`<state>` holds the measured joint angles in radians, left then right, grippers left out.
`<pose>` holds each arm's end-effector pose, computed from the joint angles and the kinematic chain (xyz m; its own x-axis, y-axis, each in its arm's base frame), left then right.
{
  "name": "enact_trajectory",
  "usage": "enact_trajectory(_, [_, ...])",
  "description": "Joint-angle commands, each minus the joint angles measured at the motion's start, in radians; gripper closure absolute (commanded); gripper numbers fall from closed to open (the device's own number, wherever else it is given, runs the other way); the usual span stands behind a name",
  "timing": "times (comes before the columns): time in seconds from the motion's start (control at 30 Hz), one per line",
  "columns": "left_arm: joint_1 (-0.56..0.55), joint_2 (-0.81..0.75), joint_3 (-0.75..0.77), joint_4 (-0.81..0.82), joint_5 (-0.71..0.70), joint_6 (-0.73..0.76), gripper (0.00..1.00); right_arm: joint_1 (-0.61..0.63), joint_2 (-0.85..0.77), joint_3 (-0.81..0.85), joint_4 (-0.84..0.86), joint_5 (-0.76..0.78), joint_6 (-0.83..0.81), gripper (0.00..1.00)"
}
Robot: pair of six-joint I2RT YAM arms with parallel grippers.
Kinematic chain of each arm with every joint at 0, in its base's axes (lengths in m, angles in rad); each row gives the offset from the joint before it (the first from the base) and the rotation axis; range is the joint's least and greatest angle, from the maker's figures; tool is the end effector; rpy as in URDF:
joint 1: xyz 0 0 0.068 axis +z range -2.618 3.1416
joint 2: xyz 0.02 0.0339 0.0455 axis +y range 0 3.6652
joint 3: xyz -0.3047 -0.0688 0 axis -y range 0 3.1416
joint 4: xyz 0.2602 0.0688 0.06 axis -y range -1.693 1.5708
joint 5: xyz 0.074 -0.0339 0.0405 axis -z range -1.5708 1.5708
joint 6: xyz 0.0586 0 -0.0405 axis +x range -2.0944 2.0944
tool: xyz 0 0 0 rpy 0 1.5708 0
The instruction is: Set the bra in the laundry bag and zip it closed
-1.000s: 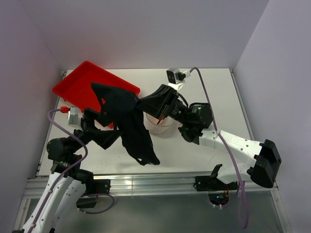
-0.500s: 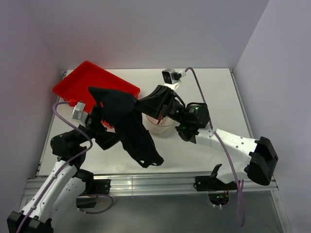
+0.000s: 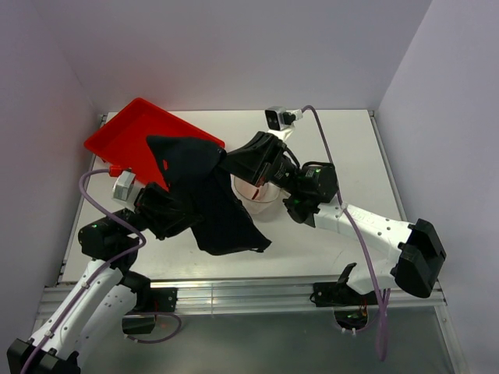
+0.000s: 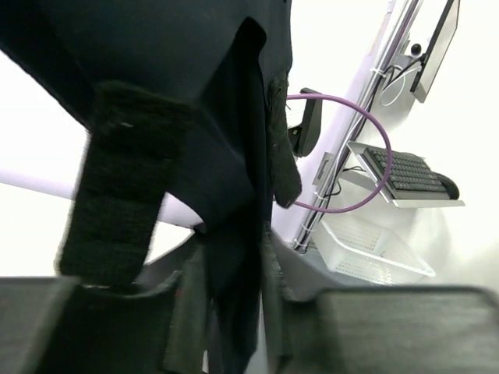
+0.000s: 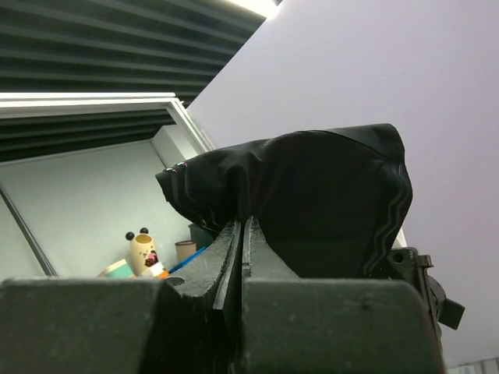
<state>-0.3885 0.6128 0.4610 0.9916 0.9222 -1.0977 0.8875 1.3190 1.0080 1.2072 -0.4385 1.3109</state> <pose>0.0842 -0.0849 0.3902 -0.3280 -0.4467 -0.8323 0.9420 -0.0881 -0.3239 0.1635 0.2402 0.4853 -0.7136 0.5093 -0.4810 -0.7000 -0.4912 0.5184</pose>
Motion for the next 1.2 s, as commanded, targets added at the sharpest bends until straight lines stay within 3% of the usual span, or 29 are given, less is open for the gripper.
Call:
enact_trajectory(0.0, [-0.009, 0.005, 0.013, 0.044, -0.005, 0.002, 0.71, -0.007, 0.005, 0.012, 0.06, 0.003, 0.013, 1.0])
enact_trajectory(0.2, [-0.01, -0.01, 0.028, -0.043, -0.043, 0.038, 1.0, -0.021, -0.013, -0.025, 0.061, 0.017, 0.007, 1.0])
enact_trajectory(0.4, [-0.01, -0.086, 0.034, -0.212, -0.085, 0.1, 1.0, -0.091, -0.095, -0.161, 0.005, 0.078, 0.002, 0.99])
enact_trajectory(0.5, [-0.01, -0.119, 0.042, -0.298, -0.098, 0.114, 1.0, -0.123, -0.156, -0.239, -0.106, 0.124, -0.042, 0.86])
enact_trajectory(0.53, [-0.01, -0.123, 0.045, -0.312, -0.1, 0.117, 1.0, -0.13, -0.171, -0.259, -0.13, 0.142, -0.059, 0.77])
enact_trajectory(0.57, [-0.01, -0.125, 0.048, -0.336, -0.097, 0.117, 1.0, -0.134, -0.19, -0.278, -0.228, 0.152, -0.096, 0.59])
enact_trajectory(0.63, [-0.01, -0.12, 0.051, -0.35, -0.089, 0.111, 1.0, -0.147, -0.253, -0.287, -0.338, 0.187, -0.159, 0.44])
enact_trajectory(0.67, [-0.01, -0.117, 0.05, -0.352, -0.079, 0.107, 1.0, -0.148, -0.28, -0.273, -0.514, 0.216, -0.235, 0.34])
enact_trajectory(0.77, [-0.01, -0.097, 0.062, -0.393, -0.062, 0.113, 1.0, -0.148, -0.398, -0.267, -0.754, 0.346, -0.41, 0.24])
enact_trajectory(0.87, [-0.01, -0.076, 0.103, -0.462, -0.042, 0.154, 1.0, -0.159, -0.495, -0.238, -0.921, 0.386, -0.601, 0.22])
enact_trajectory(1.1, [-0.01, 0.033, 0.315, -1.038, -0.055, 0.436, 1.0, -0.159, -0.526, -0.097, -1.259, 0.194, -0.995, 0.22])
enact_trajectory(1.17, [-0.01, 0.054, 0.363, -1.102, -0.06, 0.47, 1.0, -0.16, -0.514, -0.08, -1.285, 0.105, -1.07, 0.2])
